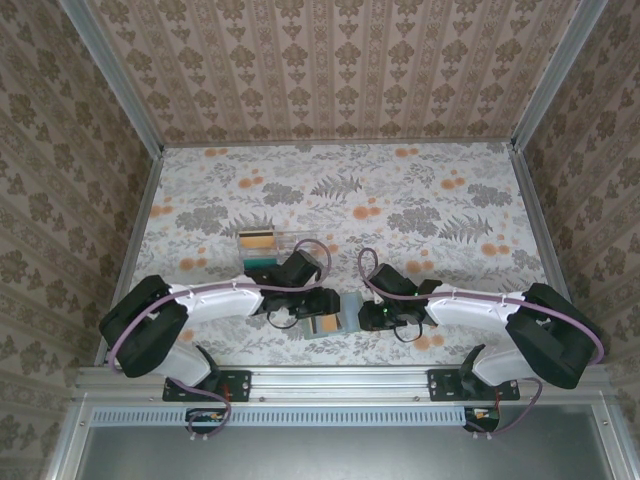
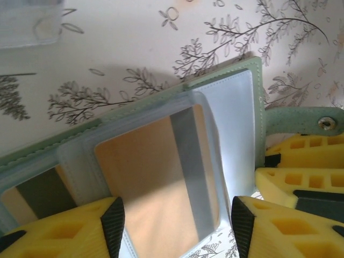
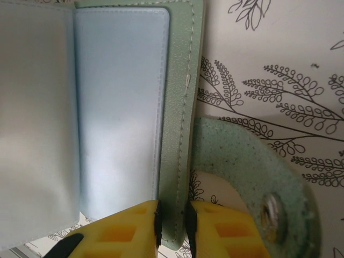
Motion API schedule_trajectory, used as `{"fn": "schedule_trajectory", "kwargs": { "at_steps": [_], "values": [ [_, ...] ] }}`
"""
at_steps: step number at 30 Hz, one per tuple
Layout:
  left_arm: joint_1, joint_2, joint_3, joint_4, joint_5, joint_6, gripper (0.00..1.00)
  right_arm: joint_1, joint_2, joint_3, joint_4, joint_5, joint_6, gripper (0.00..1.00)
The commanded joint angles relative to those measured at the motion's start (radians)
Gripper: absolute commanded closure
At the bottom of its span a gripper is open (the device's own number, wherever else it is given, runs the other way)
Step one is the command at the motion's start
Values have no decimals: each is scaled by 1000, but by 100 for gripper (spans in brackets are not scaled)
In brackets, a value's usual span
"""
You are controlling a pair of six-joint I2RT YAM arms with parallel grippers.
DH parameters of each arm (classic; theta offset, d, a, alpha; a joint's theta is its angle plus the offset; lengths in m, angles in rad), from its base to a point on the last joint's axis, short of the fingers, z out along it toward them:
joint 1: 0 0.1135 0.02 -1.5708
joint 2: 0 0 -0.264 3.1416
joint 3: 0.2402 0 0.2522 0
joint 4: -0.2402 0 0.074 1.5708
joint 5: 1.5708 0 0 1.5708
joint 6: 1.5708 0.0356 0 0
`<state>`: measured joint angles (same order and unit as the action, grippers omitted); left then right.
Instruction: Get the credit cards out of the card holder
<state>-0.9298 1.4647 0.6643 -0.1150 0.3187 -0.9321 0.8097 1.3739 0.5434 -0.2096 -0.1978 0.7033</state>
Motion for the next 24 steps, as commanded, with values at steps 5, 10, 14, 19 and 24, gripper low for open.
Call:
{"fn": "schedule_trajectory", "kwargs": {
  "at_steps": [5,10,14,19,24],
  "values": [
    [-12,-3,55,42,57,42,29,19,24,-12,6,28,12,72],
    [-13,-17,74,26,56,54,22,14,-41,-12,-22,70,15,69],
    [-11,-24,73,19,49,54,17,3,-101,-12,-55,104,18,65],
    [-8,-42,67,8,35,52,19,-25,-194,-21,-78,113,24,65],
    [27,-112,17,-34,-8,35,34,-43,-227,-8,-12,7,18,69]
  ]
}}
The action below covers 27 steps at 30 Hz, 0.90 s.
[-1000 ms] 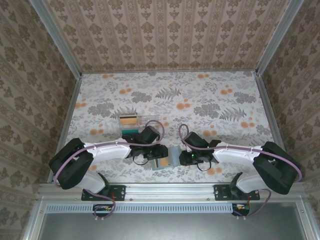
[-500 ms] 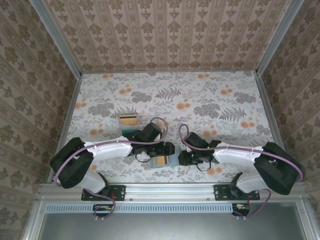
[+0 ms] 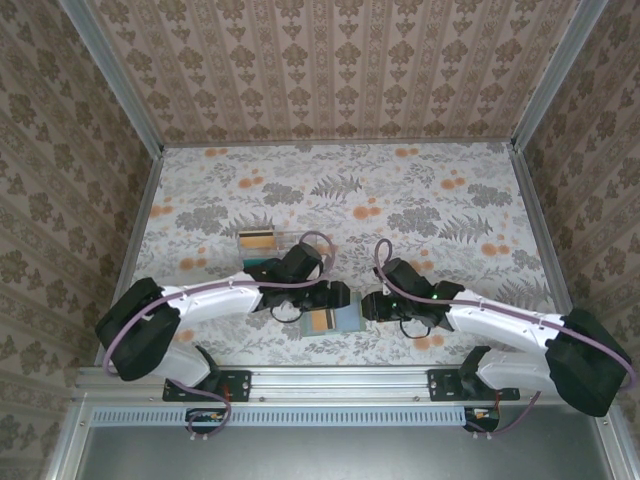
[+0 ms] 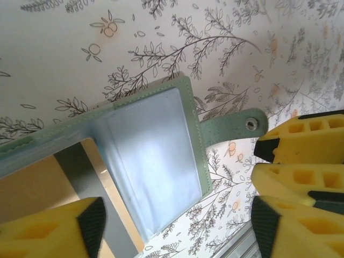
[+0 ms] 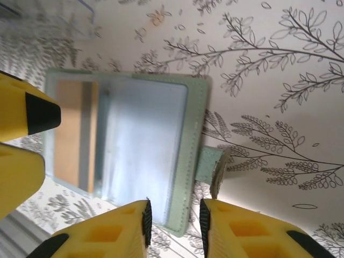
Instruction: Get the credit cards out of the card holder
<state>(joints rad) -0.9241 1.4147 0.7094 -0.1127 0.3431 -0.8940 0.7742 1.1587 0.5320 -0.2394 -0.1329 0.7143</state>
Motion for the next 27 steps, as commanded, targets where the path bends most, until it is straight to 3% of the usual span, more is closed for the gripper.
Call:
{"fn": "schedule_trajectory", "kwargs": {
  "at_steps": [1,4,8,9,27],
  "values": [
    [29,-79,-42,-43,-41,-6,41,-8,-3,10,34,-85,8,70],
    [46,-139,-87,-94,-78,-6,61,-9,46,33,109,-173,20,73],
    [57,-187,-139,-133,-111,-14,96,-8,137,65,201,-256,48,78],
    [59,-184,-149,-136,-114,-17,100,-8,162,72,218,-267,52,79],
    [36,-42,-156,-77,-79,-33,100,-8,413,134,322,-353,88,79]
  ]
}}
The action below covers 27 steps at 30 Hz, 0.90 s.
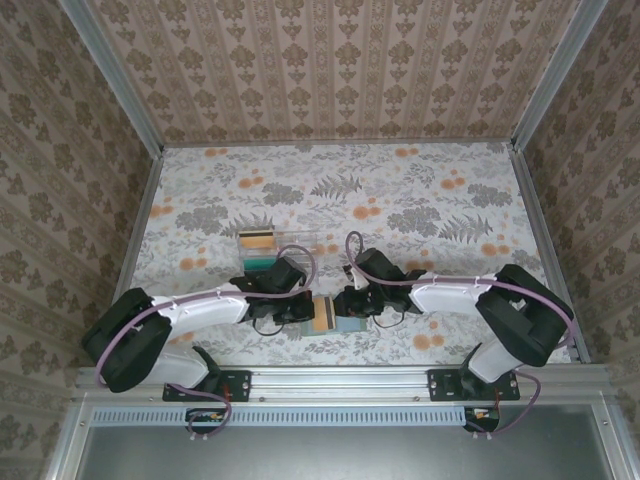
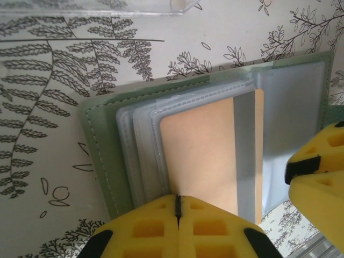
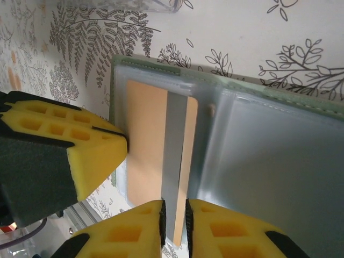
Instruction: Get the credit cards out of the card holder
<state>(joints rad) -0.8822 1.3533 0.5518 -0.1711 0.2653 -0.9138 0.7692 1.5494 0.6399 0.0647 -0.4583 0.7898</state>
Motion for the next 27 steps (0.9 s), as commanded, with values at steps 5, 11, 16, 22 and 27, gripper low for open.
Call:
{"fn": "schedule_trajectory", "kwargs": {
  "at_steps": [5,11,16,22,27],
  "values": [
    [-8,27,2,-19,1,-16,100,-2,54,30,21,-33,12,79],
    [-11,33,5,-18,4,-17,100,-2,89,45,38,-58,15,80],
    [-11,35,7,-28,2,-17,100,-3,78,46,14,-50,8,99],
    [-7,41,16,-79,-20,-14,100,-25,26,13,-26,-23,-7,100],
    [-5,42,12,-103,-31,-14,100,-59,-3,-24,-36,-26,-17,100]
  ]
}}
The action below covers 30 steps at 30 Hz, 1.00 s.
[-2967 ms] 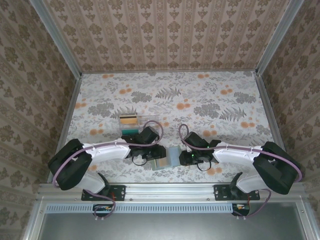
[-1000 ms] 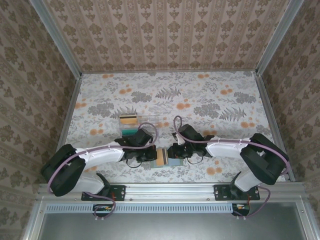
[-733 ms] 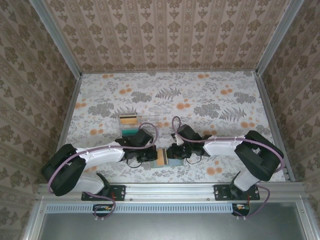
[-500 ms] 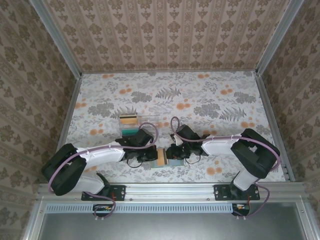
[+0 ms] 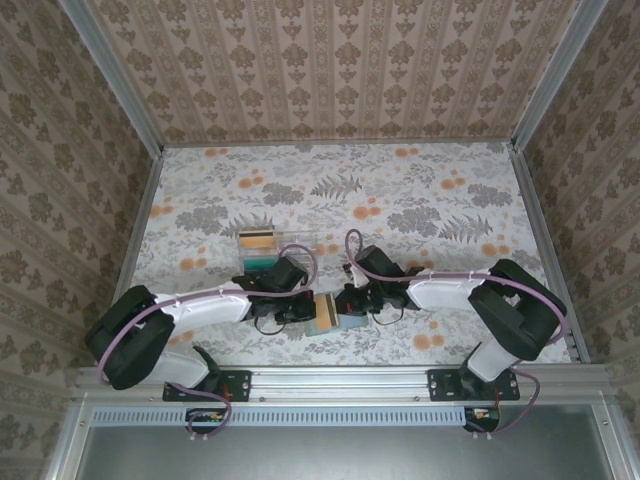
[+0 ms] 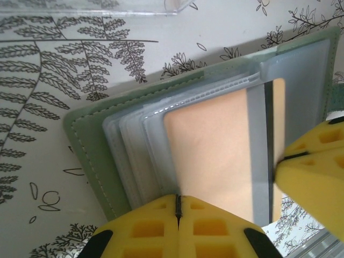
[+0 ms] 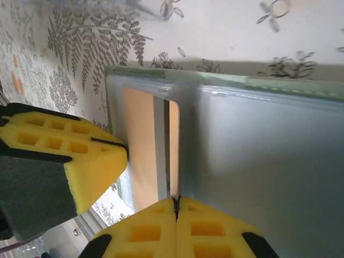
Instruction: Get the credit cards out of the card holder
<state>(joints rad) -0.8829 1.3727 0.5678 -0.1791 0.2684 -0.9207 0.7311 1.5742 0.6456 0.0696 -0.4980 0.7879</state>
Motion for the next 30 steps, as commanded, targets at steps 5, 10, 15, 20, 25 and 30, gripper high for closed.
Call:
{"fn": "schedule_trajectory", "kwargs": {
  "at_steps": [5,10,15,20,25,30],
  "values": [
    [-3,21,-7,-100,-34,-6,100,-29,-23,-36,-35,-1,-19,100],
    [-4,26,-2,-95,-29,-3,100,-29,-1,-37,7,-14,-6,77],
    [-7,38,4,-90,-21,-1,100,-27,38,-29,79,-43,29,74],
    [-8,39,7,-88,-16,0,100,-27,65,-19,99,-47,33,74],
    [-8,39,10,-93,-17,5,100,-30,59,-25,75,-39,20,86],
    [-5,30,9,-105,-22,12,100,-76,1,-61,5,-21,-22,93]
  ]
}}
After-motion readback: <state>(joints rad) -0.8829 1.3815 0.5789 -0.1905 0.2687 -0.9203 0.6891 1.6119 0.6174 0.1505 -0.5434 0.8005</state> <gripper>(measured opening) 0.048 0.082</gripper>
